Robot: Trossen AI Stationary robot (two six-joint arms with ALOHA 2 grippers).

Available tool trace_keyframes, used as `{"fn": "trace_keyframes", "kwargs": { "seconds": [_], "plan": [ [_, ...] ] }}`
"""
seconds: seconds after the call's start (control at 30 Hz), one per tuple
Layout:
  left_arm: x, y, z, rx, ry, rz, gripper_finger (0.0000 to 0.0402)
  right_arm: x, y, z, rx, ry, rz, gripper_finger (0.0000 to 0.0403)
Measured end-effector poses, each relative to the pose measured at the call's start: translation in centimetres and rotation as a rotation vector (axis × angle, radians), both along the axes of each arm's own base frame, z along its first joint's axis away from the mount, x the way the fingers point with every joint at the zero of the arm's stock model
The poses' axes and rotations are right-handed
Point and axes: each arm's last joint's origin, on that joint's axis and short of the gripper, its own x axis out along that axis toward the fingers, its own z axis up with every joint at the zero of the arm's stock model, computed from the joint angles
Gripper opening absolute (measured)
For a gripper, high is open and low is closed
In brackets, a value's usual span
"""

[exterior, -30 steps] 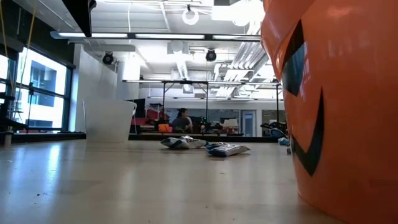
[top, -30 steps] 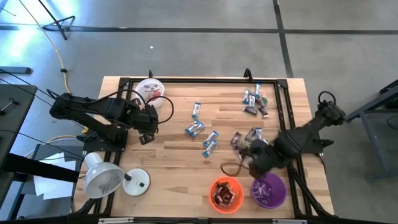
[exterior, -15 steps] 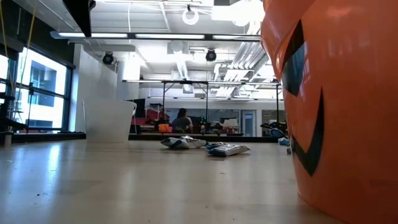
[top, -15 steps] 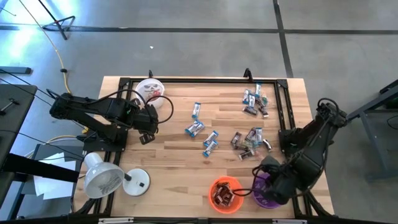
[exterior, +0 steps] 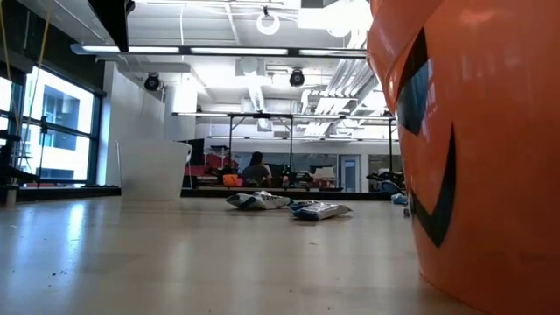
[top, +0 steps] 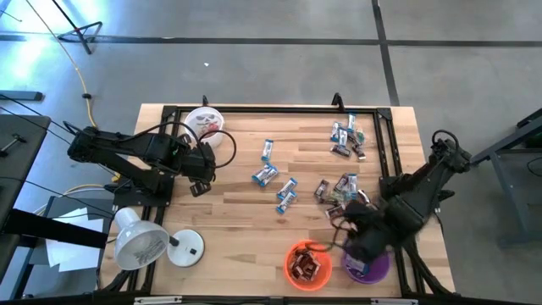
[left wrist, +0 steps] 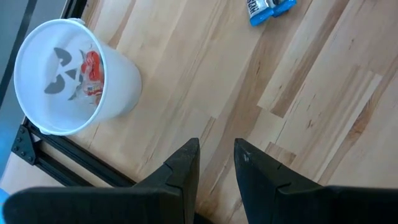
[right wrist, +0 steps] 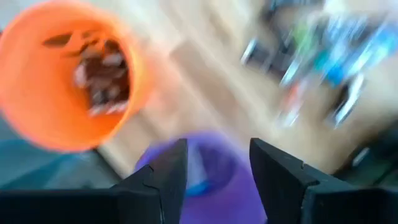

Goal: Organize candy in baskets
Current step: Put the white chocolate into the purple bucket

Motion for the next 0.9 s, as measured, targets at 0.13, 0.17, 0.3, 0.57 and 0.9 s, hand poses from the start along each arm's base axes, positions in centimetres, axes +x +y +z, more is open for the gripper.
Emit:
{"fn": "trace_keyframes", "kwargs": {
  "seconds": [0.13, 0.17, 0.3, 0.57, 0.9],
  "plan": [
    [0.0, 0.0, 0.0, 0.002, 0.007, -0.018, 0.0088, 2.4, -3.2, 0.0, -0.147, -0.02, 0.15, 0.0158],
    [0.0, 0.0, 0.0, 0.004, 0.009, -0.025, 0.0088, 3.1, -4.2, 0.1, -0.191, -0.023, 0.198, 0.0156],
    [0.0, 0.0, 0.0, 0.01, 0.02, -0.052, 0.0088, 5.7, -7.8, 0.3, -0.352, -0.044, 0.406, 0.015],
    [0.0, 0.1, 0.0, 0.028, 0.04, -0.1, 0.0088, 12.2, -15.7, -0.3, -0.452, -0.187, 0.508, 0.0149],
    [-0.1, 0.1, 0.0, 0.031, 0.053, -0.1, 0.0088, 17.6, -26.0, -5.5, -0.08, -0.327, 0.029, 0.0149]
  ]
}}
